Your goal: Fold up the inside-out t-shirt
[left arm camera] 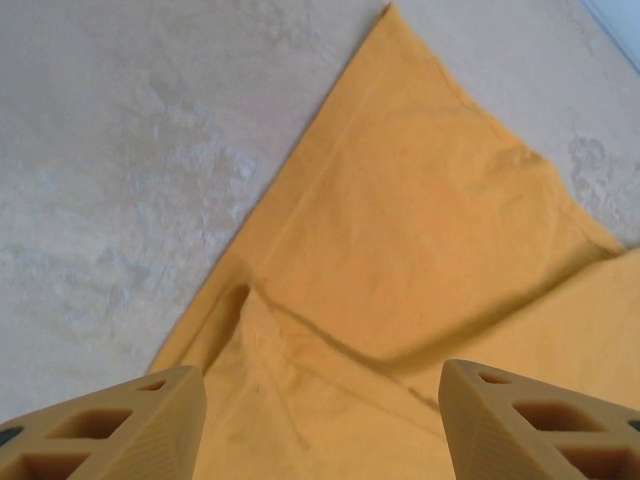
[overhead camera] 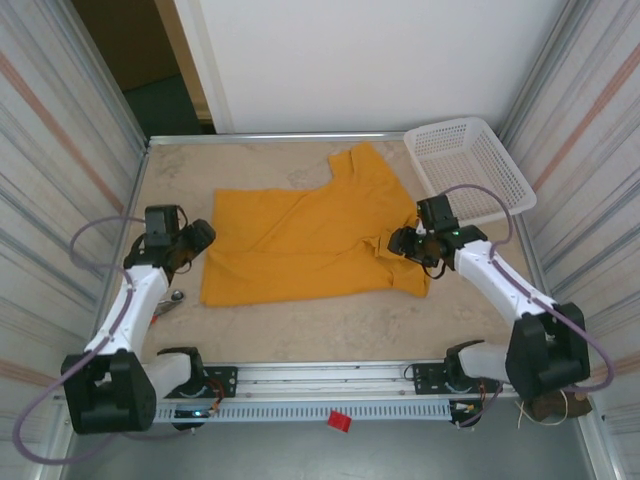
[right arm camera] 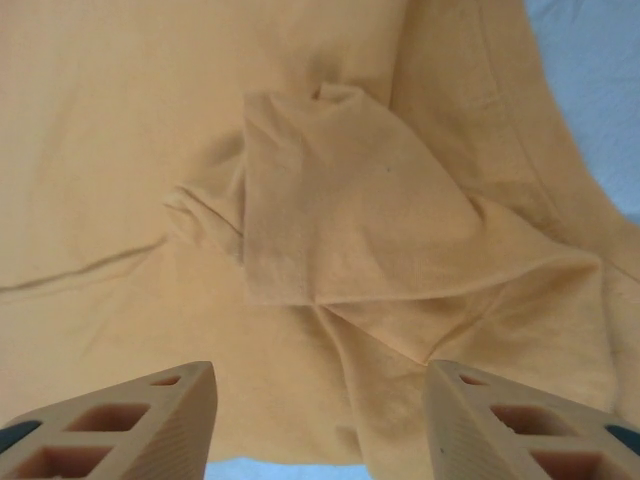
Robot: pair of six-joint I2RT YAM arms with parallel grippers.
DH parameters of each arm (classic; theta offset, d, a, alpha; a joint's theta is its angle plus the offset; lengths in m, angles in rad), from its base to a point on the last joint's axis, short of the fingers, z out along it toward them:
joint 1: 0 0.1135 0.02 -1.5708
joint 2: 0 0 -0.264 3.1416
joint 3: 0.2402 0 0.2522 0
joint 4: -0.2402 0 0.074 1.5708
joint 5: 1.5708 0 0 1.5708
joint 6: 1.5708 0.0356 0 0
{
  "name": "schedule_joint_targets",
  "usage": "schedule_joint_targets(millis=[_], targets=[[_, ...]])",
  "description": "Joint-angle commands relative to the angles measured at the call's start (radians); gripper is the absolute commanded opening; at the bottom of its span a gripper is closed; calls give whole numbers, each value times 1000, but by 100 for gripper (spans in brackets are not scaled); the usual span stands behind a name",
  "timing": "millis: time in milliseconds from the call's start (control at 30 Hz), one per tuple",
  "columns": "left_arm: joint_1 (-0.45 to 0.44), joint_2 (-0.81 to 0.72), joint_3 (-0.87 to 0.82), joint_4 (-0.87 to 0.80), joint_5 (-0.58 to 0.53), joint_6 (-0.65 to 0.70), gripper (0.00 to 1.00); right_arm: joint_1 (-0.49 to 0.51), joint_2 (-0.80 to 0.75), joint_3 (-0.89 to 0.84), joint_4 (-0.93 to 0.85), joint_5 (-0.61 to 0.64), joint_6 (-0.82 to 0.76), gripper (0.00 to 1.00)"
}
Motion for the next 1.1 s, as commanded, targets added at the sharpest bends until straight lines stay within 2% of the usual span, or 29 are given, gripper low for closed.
schedule_joint_targets(millis=[0, 167, 367, 400, 433, 500, 533, 800, 933, 967, 1000, 1033, 1067], targets=[[-33, -31, -81, -38, 21, -58, 63, 53, 103, 56, 9, 48, -49, 56], [-91, -15, -138, 9, 12, -95, 63, 125, 255, 152, -14, 153, -99, 56], [-124, 50, -143, 41, -4, -103, 63, 130, 351, 193, -6, 223, -94, 48], [-126, 61, -145, 47, -5, -103, 63, 127, 362, 200, -5, 229, -94, 41], [-127, 71, -145, 51, -9, -103, 63, 123, 374, 208, -4, 233, -97, 31], [-129, 90, -147, 55, -13, -105, 62, 110, 386, 219, -7, 238, -102, 4], [-129, 96, -149, 59, -17, -105, 62, 102, 386, 222, -8, 240, -103, 0], [-129, 135, -162, 80, -35, -107, 62, 8, 234, 239, -32, 179, -114, 0], [-129, 151, -159, 89, -35, -104, 62, -48, 245, 285, -9, 87, -124, 0], [-129, 153, -157, 89, -36, -103, 62, -62, 266, 307, 4, 39, -128, 12], [-128, 155, -156, 89, -37, -101, 62, -75, 286, 320, 28, 6, -132, 32], [-129, 156, -156, 89, -38, -101, 62, -80, 297, 329, 45, 10, -131, 47], [-129, 157, -154, 89, -40, -101, 62, -84, 304, 338, 55, 29, -128, 53]])
